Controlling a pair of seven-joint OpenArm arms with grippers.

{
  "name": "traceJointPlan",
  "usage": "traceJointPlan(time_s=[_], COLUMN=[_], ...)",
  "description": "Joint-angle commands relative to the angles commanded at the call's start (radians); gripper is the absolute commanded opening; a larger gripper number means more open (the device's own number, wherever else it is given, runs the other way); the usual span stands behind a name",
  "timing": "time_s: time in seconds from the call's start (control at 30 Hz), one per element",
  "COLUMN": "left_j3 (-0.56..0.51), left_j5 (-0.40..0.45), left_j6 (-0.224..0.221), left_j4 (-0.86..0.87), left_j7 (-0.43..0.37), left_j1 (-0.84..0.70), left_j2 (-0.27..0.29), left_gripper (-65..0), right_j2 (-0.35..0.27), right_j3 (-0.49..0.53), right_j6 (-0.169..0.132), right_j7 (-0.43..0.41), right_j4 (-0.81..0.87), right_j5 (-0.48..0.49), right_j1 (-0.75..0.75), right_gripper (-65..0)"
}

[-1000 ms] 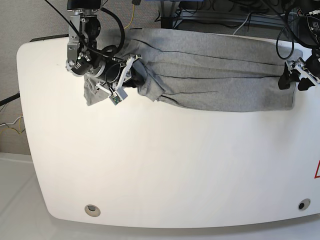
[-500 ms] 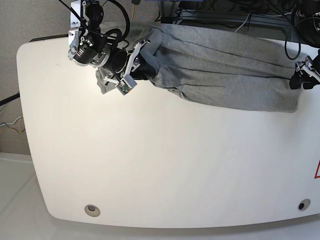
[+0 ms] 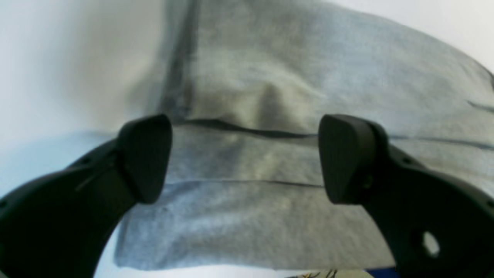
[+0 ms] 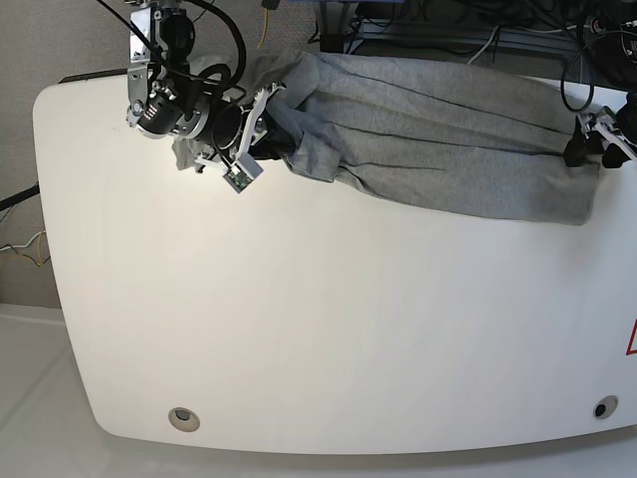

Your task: Fold the T-shirt properly

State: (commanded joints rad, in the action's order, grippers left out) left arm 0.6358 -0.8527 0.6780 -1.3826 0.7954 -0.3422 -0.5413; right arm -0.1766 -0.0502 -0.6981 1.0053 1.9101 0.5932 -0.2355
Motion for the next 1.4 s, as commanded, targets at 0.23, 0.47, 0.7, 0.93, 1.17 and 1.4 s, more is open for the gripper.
traceJointPlan(time_s=[0.23, 0.47, 0.7, 0.93, 1.17, 1.4], left_j3=[0.030, 0.061, 0.096, 0.065, 0.039, -0.008], left_j5=[-0.004, -0.012, -0.011, -0.008, 0.002, -0.001], left_j6=[0.012, 0.017, 0.020, 0.020, 0.020, 0.020], left_j4=[-0.044, -0.025, -0.018, 0.033, 0.081, 0.116], left_j7=[0.031, 0.042, 0.033, 0.036, 0.017, 0.002], left_j1=[-0.010, -0.005, -0.010, -0.002, 0.008, 0.017], left_j2=[0.022, 0.026, 0.042, 0.048, 0.053, 0.038], left_gripper=[-8.6, -11.0, -17.8, -27.3, -39.7, -54.5], right_j2=[-0.042, -0.085, -0.109, -0.100, -0.094, -0.093], right_j3=[-0.019, -0.030, -0.033, -0.039, -0.041, -0.034], right_j6=[0.000, 0.000, 0.000, 0.000, 0.000, 0.000], right_j7=[-0.009, -0.013, -0.016, 0.004, 0.004, 0.003], right_j4=[-0.003, -0.006, 0.000, -0.001, -0.004, -0.007], right_j5=[0.025, 0.027, 0.021, 0.028, 0.026, 0.016], right_j1=[-0.013, -0.026, -0.031, -0.020, -0.019, -0.017], right_gripper=[-62.3, -61.8, -61.5, -60.9, -60.7, -59.8])
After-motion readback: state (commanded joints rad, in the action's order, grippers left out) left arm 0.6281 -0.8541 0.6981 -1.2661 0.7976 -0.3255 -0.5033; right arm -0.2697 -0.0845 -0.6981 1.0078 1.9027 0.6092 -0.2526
